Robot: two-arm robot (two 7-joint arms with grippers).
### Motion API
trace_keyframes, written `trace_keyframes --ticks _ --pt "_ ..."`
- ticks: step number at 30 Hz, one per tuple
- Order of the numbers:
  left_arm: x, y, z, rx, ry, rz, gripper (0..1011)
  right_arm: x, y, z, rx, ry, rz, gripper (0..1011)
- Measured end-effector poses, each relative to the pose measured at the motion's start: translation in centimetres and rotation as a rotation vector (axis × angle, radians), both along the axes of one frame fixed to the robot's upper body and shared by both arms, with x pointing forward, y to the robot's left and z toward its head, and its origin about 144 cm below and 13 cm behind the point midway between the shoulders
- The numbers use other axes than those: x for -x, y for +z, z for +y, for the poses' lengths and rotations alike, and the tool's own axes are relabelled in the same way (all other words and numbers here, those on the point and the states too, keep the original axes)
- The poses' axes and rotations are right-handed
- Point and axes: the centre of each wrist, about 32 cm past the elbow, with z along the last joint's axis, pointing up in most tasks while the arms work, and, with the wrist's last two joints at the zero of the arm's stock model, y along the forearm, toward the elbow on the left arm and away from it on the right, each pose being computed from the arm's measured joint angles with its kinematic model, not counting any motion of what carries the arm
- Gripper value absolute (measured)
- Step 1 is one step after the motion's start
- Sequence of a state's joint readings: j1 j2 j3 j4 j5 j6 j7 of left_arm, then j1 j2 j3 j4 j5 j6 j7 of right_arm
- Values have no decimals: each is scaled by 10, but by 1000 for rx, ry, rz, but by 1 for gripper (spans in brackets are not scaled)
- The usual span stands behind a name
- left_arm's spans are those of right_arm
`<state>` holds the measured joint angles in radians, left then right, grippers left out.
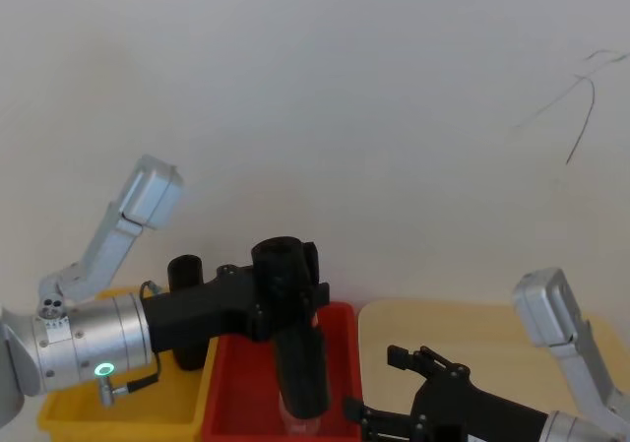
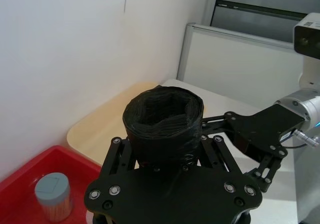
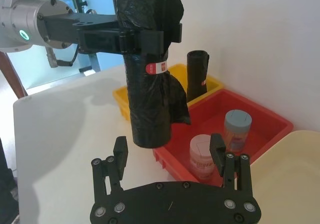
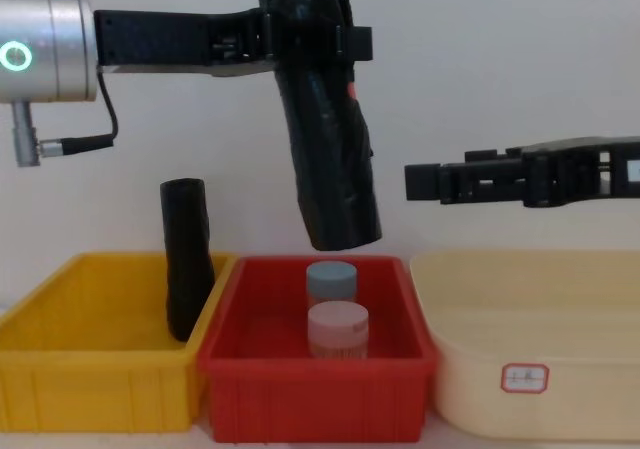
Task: Pick up the garbage bag with the one hand and transfer it to the other hand.
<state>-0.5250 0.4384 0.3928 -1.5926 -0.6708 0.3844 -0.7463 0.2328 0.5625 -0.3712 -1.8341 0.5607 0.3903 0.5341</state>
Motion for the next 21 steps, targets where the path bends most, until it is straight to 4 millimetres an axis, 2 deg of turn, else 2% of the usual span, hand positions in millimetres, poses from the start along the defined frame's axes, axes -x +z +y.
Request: trace_keyframes --ticks 21 --pt "-2 -2 -12 19 -36 13 486 -10 -6 17 -24 25 29 1000"
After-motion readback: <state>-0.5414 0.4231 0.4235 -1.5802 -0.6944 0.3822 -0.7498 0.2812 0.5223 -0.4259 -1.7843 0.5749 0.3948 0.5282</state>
